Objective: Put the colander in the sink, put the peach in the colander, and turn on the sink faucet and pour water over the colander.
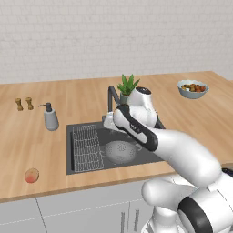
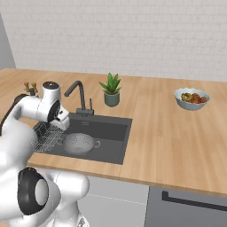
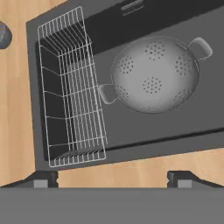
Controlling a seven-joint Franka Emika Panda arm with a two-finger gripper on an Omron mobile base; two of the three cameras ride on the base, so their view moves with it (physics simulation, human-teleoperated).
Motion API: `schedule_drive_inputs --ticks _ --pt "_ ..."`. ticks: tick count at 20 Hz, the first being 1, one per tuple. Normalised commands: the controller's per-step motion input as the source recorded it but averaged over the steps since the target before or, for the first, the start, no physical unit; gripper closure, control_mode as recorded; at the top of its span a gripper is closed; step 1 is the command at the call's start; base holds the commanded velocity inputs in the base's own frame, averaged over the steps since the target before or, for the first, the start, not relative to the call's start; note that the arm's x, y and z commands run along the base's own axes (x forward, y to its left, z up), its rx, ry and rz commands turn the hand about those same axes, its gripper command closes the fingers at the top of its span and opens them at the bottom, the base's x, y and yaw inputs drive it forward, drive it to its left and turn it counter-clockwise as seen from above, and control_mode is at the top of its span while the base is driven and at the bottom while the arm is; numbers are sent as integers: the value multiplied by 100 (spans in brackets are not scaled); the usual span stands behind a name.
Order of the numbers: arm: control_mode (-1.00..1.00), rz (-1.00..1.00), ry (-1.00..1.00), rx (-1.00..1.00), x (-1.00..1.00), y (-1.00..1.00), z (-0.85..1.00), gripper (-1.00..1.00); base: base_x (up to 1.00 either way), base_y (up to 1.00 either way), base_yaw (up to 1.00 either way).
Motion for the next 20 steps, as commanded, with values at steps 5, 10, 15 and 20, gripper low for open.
schedule_drive_inputs --ticks 5,10,15,20 --pt "-100 26 11 -11 -43 100 1 -100 0 0 0" --pt "-100 25 10 -8 -12 100 -5 -100 0 0 0" --pt "-100 21 3 -6 -9 93 -12 -100 0 0 0" --pt "-100 11 0 -3 -23 79 -15 -100 0 0 0"
